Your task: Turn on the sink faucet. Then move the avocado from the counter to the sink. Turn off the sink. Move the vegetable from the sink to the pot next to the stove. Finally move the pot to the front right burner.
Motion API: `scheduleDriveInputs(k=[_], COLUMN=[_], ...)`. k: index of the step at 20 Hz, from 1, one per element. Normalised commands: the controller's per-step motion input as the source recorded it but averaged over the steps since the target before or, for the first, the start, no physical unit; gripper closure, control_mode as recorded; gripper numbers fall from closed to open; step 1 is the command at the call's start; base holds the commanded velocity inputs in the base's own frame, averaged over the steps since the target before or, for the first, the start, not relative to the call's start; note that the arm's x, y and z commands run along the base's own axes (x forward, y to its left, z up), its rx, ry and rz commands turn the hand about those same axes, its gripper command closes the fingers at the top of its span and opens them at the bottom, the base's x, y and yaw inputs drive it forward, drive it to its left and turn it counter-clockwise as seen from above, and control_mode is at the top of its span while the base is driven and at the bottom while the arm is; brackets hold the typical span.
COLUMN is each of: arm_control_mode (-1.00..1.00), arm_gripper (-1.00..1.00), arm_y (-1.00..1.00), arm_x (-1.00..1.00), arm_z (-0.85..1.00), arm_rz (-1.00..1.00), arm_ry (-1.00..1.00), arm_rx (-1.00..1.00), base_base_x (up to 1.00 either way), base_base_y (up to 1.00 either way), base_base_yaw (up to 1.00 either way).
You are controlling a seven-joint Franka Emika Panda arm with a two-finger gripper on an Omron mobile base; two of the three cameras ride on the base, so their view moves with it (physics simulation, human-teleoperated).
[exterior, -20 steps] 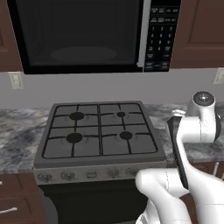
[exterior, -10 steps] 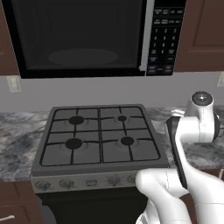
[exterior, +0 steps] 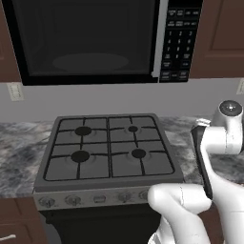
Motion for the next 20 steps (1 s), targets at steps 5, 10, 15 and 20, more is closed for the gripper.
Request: scheduleDriveInputs(k=[5, 10, 15, 20], arm_control_mode=[-1.0, -1.0, -1.0, -1.0], arm_gripper=[1.0, 1.0, 1.0, 1.0], arm_y=[-0.64, -0.7, -0.37, -0.17], arm_x=[0.28, 0.24, 0.37, 0.49], arm_z=[0.0, -0.03, -0.26, -0.28], arm_rz=[0.03, 0.04, 0.02, 0.0], arm_ry=[0.0, 0.01, 0.04, 0.05], arm_rx=[0.0, 0.0, 0.0, 0.0], base_base_x=[0.0, 0.0, 0.0, 0.0], base_base_y=[0.0, 0.0, 0.0, 0.0], base_base_yaw=[0.0, 0.0, 0.0, 0.0])
